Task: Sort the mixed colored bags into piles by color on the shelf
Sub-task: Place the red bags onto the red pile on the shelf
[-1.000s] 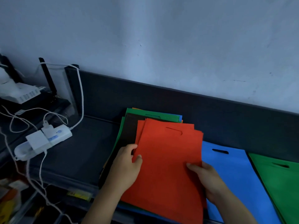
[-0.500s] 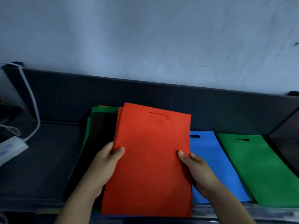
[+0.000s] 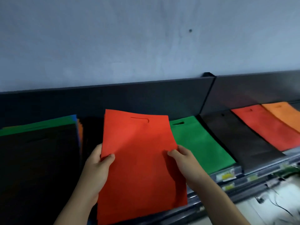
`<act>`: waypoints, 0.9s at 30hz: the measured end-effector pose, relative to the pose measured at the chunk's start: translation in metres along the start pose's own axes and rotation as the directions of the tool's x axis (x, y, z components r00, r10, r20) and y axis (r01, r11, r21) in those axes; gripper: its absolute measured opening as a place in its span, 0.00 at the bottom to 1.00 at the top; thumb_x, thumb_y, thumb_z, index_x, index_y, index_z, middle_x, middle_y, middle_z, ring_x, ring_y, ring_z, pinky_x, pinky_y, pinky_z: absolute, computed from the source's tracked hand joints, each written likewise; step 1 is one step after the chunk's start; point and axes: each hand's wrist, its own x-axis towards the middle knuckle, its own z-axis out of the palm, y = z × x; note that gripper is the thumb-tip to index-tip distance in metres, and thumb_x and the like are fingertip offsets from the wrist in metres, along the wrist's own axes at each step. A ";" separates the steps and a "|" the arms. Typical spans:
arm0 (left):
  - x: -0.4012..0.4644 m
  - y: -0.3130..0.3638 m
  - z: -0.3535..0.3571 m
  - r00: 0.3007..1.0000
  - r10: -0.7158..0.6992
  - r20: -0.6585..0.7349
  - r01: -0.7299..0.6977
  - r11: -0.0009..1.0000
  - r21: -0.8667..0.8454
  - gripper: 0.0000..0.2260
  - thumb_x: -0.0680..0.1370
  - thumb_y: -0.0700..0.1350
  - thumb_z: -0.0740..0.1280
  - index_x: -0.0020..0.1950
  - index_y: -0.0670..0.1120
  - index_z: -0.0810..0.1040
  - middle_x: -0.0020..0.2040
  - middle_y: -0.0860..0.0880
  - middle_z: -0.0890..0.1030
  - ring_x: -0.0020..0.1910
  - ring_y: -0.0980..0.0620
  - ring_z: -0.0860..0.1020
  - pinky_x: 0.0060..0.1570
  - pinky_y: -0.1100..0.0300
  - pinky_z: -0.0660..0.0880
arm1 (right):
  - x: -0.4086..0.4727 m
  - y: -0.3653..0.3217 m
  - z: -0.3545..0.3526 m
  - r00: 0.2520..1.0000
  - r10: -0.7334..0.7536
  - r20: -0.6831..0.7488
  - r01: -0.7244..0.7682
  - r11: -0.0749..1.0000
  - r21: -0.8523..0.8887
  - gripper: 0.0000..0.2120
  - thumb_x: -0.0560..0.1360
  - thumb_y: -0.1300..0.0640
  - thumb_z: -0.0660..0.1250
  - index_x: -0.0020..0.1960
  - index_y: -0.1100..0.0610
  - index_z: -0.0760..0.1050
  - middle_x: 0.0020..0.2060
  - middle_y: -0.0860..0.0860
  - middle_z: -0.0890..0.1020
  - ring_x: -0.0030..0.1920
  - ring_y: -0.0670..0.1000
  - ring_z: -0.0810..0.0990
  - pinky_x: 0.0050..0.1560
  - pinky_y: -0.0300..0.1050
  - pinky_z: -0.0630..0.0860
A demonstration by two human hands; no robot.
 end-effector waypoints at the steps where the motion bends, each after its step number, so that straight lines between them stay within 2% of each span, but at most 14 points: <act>1: -0.001 0.001 0.019 1.000 0.011 0.024 -0.011 1.000 0.013 0.14 0.84 0.42 0.63 0.57 0.62 0.80 0.49 0.57 0.86 0.46 0.56 0.85 0.47 0.54 0.78 | -0.001 0.001 -0.019 1.000 0.013 -0.023 -0.013 1.000 0.009 0.15 0.71 0.51 0.69 0.53 0.59 0.83 0.48 0.60 0.89 0.45 0.56 0.86 0.51 0.55 0.81; 5: -0.007 0.011 0.117 0.993 0.025 0.115 -0.029 0.999 0.029 0.14 0.84 0.42 0.63 0.61 0.61 0.78 0.52 0.57 0.85 0.49 0.57 0.84 0.49 0.56 0.78 | -0.005 0.011 -0.118 0.990 0.031 -0.136 -0.029 0.999 0.020 0.08 0.78 0.60 0.66 0.52 0.60 0.82 0.41 0.58 0.87 0.38 0.54 0.83 0.41 0.49 0.77; 7: -0.012 0.017 0.163 0.985 0.036 0.168 -0.044 0.998 0.044 0.16 0.84 0.41 0.63 0.63 0.61 0.77 0.54 0.56 0.84 0.51 0.56 0.84 0.51 0.55 0.78 | -0.010 0.015 -0.162 0.983 0.041 -0.179 -0.036 0.999 0.033 0.09 0.79 0.61 0.64 0.52 0.57 0.84 0.45 0.60 0.88 0.42 0.58 0.86 0.44 0.51 0.79; 9: -0.019 0.024 0.213 0.976 0.044 0.215 -0.059 0.996 0.066 0.16 0.83 0.39 0.63 0.59 0.61 0.77 0.50 0.55 0.85 0.48 0.54 0.84 0.47 0.55 0.78 | -0.018 0.019 -0.208 0.976 0.053 -0.212 -0.043 0.998 0.051 0.10 0.78 0.61 0.64 0.50 0.53 0.84 0.49 0.63 0.87 0.45 0.61 0.87 0.47 0.56 0.81; 11: -0.026 0.029 0.258 0.966 0.047 0.255 -0.069 0.995 0.077 0.17 0.82 0.38 0.62 0.57 0.61 0.78 0.48 0.54 0.85 0.45 0.53 0.84 0.46 0.54 0.79 | -0.023 0.023 -0.253 0.962 0.052 -0.268 -0.040 0.998 0.052 0.10 0.78 0.61 0.65 0.50 0.51 0.84 0.49 0.63 0.87 0.47 0.63 0.87 0.52 0.63 0.83; 13: -0.034 0.032 0.306 0.952 0.064 0.298 -0.092 0.993 0.080 0.16 0.81 0.38 0.63 0.58 0.59 0.79 0.48 0.55 0.86 0.46 0.52 0.84 0.48 0.52 0.79 | -0.028 0.027 -0.299 0.941 0.045 -0.336 -0.036 0.999 0.034 0.09 0.78 0.60 0.66 0.50 0.51 0.84 0.48 0.61 0.88 0.50 0.65 0.87 0.57 0.67 0.82; 16: -0.047 0.035 0.368 0.936 0.098 0.337 -0.125 0.990 0.061 0.16 0.80 0.38 0.64 0.62 0.57 0.79 0.50 0.55 0.86 0.49 0.52 0.84 0.55 0.48 0.80 | -0.037 0.033 -0.358 0.913 0.039 -0.406 -0.041 0.999 0.005 0.08 0.79 0.60 0.67 0.54 0.52 0.83 0.46 0.58 0.89 0.48 0.62 0.88 0.53 0.62 0.84; 18: -0.056 0.035 0.408 0.916 0.113 0.386 -0.142 0.989 0.047 0.16 0.80 0.38 0.64 0.61 0.58 0.79 0.51 0.56 0.86 0.50 0.52 0.84 0.56 0.47 0.80 | -0.045 0.038 -0.395 0.896 0.029 -0.444 -0.035 0.999 -0.006 0.07 0.80 0.61 0.67 0.55 0.54 0.82 0.42 0.53 0.89 0.41 0.54 0.89 0.42 0.51 0.85; 20: -0.063 0.035 0.443 0.901 0.124 0.416 -0.154 0.987 0.039 0.16 0.80 0.38 0.64 0.58 0.59 0.80 0.50 0.56 0.86 0.50 0.52 0.84 0.55 0.47 0.80 | -0.051 0.042 -0.426 0.876 0.021 -0.482 -0.035 0.999 -0.021 0.06 0.80 0.61 0.68 0.54 0.53 0.82 0.39 0.50 0.88 0.36 0.48 0.87 0.35 0.43 0.81; 23: -0.070 0.035 0.483 0.886 0.129 0.446 -0.160 0.987 0.032 0.15 0.81 0.39 0.64 0.57 0.59 0.79 0.49 0.56 0.86 0.50 0.52 0.84 0.53 0.51 0.79 | -0.054 0.049 -0.463 0.855 0.025 -0.519 -0.044 0.999 -0.024 0.06 0.79 0.60 0.68 0.53 0.53 0.81 0.39 0.51 0.87 0.35 0.51 0.85 0.39 0.48 0.80; 25: -0.068 0.037 0.504 0.876 0.126 0.465 -0.158 0.987 0.029 0.14 0.82 0.40 0.64 0.58 0.59 0.79 0.50 0.57 0.86 0.51 0.52 0.84 0.52 0.52 0.79 | -0.055 0.053 -0.484 0.848 0.035 -0.529 -0.046 0.999 -0.008 0.07 0.77 0.62 0.66 0.52 0.54 0.81 0.34 0.52 0.83 0.30 0.51 0.80 0.34 0.45 0.74; 27: -0.064 0.041 0.521 0.870 0.116 0.480 -0.146 0.989 0.027 0.14 0.82 0.41 0.64 0.59 0.60 0.79 0.52 0.56 0.86 0.52 0.53 0.85 0.55 0.50 0.80 | -0.052 0.055 -0.500 0.843 0.060 -0.534 -0.070 0.998 0.002 0.09 0.77 0.63 0.64 0.52 0.54 0.81 0.31 0.50 0.80 0.27 0.48 0.76 0.29 0.40 0.70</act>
